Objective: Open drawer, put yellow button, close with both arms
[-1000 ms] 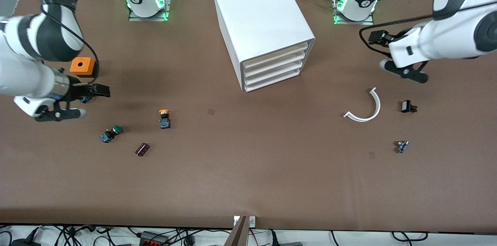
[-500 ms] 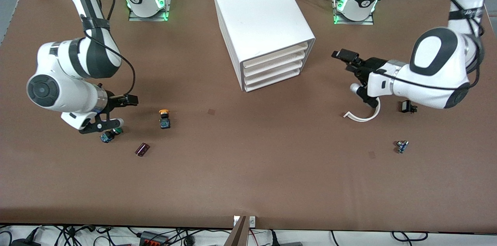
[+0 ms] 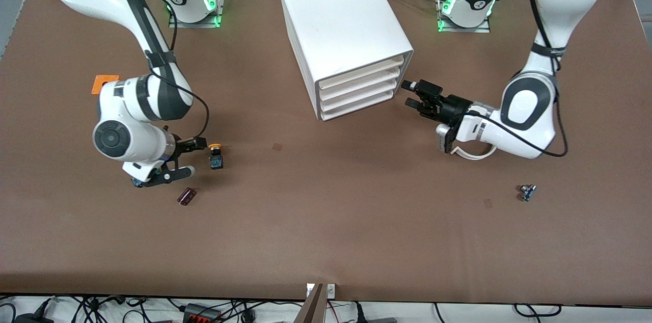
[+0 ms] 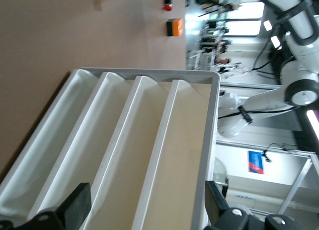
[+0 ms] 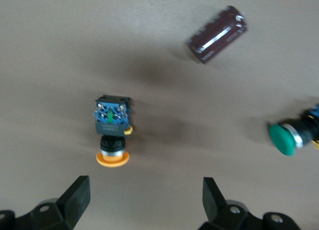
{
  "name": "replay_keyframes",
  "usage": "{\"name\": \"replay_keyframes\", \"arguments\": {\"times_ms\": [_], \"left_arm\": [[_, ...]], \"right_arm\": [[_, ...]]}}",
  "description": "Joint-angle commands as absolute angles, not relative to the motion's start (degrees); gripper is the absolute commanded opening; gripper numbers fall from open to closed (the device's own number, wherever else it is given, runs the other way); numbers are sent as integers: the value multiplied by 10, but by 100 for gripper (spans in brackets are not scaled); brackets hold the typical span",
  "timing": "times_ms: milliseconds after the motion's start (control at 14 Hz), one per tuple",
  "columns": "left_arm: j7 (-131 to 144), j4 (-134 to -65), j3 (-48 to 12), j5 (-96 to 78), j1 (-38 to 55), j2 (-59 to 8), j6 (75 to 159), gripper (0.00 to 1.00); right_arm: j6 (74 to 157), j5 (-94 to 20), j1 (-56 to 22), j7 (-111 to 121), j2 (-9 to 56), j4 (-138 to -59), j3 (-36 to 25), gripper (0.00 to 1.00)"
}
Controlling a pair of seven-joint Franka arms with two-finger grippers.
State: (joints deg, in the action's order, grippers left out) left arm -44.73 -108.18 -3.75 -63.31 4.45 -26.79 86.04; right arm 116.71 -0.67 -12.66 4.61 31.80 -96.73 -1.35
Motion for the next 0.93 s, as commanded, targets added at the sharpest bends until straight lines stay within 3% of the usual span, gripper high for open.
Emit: {"name": "replay_keyframes", "arguments": {"times_ms": [0, 143, 357, 714, 786, 857], "left_arm": [[-485, -1137, -37, -688, 58, -255, 871, 100], [-490, -1157, -49, -697, 56, -252, 869, 99], [-502, -1182, -67, -708, 56, -251, 868, 88], [-511, -1186, -84, -710, 57, -256, 867, 51], [-511, -1188, -85, -710, 58, -256, 867, 41], [-517, -1191, -85, -710, 57, -258, 869, 32]], "right_arm": [[1189, -18, -132, 42, 336, -964, -14, 100], [1201, -45, -141, 43, 344, -963, -14, 100], [1223, -47, -151, 41, 362, -964, -14, 100], [1239, -47, -151, 34, 391, -964, -14, 100], [1240, -47, -151, 34, 393, -964, -14, 97], [1240, -47, -151, 34, 394, -964, -14, 87]]}}
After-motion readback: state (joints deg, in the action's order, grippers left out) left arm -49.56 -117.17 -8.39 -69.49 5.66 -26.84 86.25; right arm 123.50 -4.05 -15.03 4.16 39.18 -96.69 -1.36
